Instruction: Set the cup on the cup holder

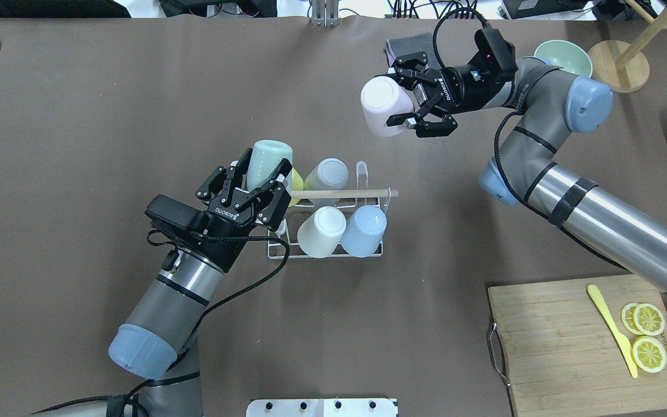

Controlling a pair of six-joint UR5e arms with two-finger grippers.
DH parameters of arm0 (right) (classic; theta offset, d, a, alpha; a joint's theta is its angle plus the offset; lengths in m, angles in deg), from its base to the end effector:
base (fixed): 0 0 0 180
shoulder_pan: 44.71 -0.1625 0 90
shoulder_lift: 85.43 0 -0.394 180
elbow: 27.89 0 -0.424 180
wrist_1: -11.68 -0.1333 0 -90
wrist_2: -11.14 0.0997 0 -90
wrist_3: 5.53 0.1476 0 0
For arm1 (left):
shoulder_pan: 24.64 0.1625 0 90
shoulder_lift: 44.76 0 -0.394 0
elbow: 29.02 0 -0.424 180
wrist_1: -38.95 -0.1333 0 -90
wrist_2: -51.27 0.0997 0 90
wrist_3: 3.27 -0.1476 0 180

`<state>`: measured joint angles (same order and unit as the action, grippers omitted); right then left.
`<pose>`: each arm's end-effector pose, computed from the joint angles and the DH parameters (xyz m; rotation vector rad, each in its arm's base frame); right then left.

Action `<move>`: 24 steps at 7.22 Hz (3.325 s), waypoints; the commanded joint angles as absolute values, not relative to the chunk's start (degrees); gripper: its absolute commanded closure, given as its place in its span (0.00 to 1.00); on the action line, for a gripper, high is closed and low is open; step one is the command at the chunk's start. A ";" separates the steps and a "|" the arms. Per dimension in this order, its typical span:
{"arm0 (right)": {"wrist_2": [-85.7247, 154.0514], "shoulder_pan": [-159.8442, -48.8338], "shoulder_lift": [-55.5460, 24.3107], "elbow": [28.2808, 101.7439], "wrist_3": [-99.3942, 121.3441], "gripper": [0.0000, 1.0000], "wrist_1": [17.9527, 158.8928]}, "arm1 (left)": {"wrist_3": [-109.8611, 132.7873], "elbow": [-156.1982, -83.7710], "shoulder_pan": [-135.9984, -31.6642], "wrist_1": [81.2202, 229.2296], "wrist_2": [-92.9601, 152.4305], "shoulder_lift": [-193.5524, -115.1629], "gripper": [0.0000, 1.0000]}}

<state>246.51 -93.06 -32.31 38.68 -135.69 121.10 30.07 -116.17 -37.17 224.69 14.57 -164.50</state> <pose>-0.4686 -0.6012 0.2686 1.9675 -2.0861 -0.8809 0.5254 -0.3745 0.1813 1.4761 1.2408 -0.4827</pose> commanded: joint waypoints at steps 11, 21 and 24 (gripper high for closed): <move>245.90 -88.39 -32.25 37.32 -138.15 0.75 121.28 | 30.04 -115.94 -34.22 224.75 16.11 -164.30 1.00; 245.81 -88.21 -32.60 36.62 -138.24 0.68 121.45 | 29.87 -115.24 -33.86 224.75 16.11 -164.21 0.04; 245.81 -88.21 -32.60 36.44 -138.07 0.55 121.45 | 30.04 -115.41 -33.78 224.75 16.11 -164.21 0.03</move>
<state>245.81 -88.22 -32.60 36.49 -138.14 121.45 30.01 -115.28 -33.79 224.75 16.11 -164.21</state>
